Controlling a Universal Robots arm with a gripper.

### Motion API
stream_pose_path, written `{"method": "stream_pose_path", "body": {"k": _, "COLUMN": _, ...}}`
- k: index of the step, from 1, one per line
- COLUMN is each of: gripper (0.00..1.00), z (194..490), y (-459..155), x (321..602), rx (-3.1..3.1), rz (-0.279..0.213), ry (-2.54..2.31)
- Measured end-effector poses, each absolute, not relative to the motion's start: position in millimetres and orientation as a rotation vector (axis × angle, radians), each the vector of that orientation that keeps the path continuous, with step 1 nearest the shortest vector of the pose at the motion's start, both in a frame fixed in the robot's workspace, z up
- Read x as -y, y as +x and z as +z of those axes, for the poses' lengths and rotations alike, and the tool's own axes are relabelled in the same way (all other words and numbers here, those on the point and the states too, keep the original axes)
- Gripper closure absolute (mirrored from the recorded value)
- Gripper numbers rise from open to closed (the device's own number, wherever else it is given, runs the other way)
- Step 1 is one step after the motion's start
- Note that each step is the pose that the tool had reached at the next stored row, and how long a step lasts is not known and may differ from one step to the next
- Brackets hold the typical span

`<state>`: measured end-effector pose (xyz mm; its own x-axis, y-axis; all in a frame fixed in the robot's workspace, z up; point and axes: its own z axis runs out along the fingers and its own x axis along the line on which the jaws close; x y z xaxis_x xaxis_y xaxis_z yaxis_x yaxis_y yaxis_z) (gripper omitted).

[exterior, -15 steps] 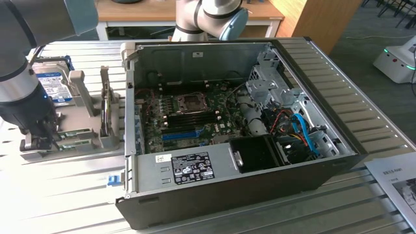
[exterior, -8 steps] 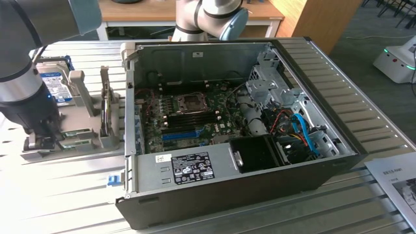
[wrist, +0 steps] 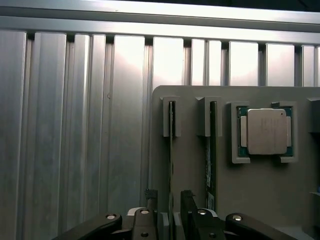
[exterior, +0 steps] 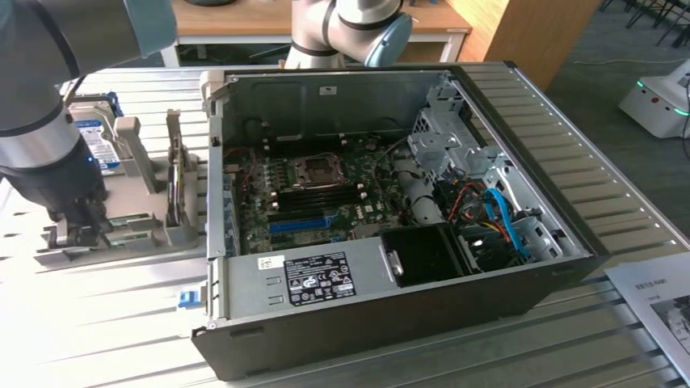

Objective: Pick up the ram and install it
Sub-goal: 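Pick up the ram and move it above insertion slot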

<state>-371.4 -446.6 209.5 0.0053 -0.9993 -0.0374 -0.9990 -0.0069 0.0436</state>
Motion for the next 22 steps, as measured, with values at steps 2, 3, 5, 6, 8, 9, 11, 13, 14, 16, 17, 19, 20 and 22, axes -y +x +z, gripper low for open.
{"method": "stream_pose_path", "body": {"k": 2, "gripper": 0.68, "z": 209.5, "y": -370.0, "x": 446.6, "rx": 2.211, "rz": -0.09, "ry": 2.224}}
{"method": "stream_pose_path", "body": {"k": 3, "gripper": 0.68, "z": 209.4, "y": -369.8, "x": 446.6, "rx": 2.211, "rz": -0.09, "ry": 2.224}}
{"method": "stream_pose_path", "body": {"k": 5, "gripper": 0.68, "z": 209.4, "y": -369.8, "x": 446.6, "rx": 2.211, "rz": -0.09, "ry": 2.224}}
{"method": "stream_pose_path", "body": {"k": 6, "gripper": 0.68, "z": 209.5, "y": -369.7, "x": 446.6, "rx": 2.211, "rz": -0.09, "ry": 2.224}}
{"method": "stream_pose_path", "body": {"k": 8, "gripper": 0.68, "z": 209.5, "y": -369.6, "x": 446.6, "rx": 2.21, "rz": -0.09, "ry": 2.224}}
{"method": "stream_pose_path", "body": {"k": 9, "gripper": 0.68, "z": 209.0, "y": -369.6, "x": 446.6, "rx": 2.211, "rz": -0.09, "ry": 2.224}}
{"method": "stream_pose_path", "body": {"k": 11, "gripper": 0.68, "z": 207.7, "y": -369.6, "x": 446.6, "rx": 2.211, "rz": -0.09, "ry": 2.224}}
{"method": "stream_pose_path", "body": {"k": 13, "gripper": 0.68, "z": 206.9, "y": -369.7, "x": 446.7, "rx": 2.21, "rz": -0.09, "ry": 2.224}}
{"method": "stream_pose_path", "body": {"k": 14, "gripper": 0.68, "z": 206.9, "y": -369.7, "x": 446.7, "rx": 2.21, "rz": -0.09, "ry": 2.224}}
{"method": "stream_pose_path", "body": {"k": 16, "gripper": 0.68, "z": 206.8, "y": -369.7, "x": 446.6, "rx": 2.211, "rz": -0.09, "ry": 2.224}}
{"method": "stream_pose_path", "body": {"k": 17, "gripper": 0.68, "z": 206.8, "y": -369.7, "x": 446.6, "rx": 2.211, "rz": -0.09, "ry": 2.224}}
{"method": "stream_pose_path", "body": {"k": 19, "gripper": 0.68, "z": 206.5, "y": -368.9, "x": 446.6, "rx": 2.211, "rz": -0.09, "ry": 2.225}}
{"method": "stream_pose_path", "body": {"k": 20, "gripper": 0.68, "z": 206.6, "y": -368.1, "x": 446.7, "rx": 2.21, "rz": -0.09, "ry": 2.225}}
{"method": "stream_pose_path", "body": {"k": 22, "gripper": 0.68, "z": 206.7, "y": -366.4, "x": 446.6, "rx": 2.211, "rz": -0.09, "ry": 2.224}}
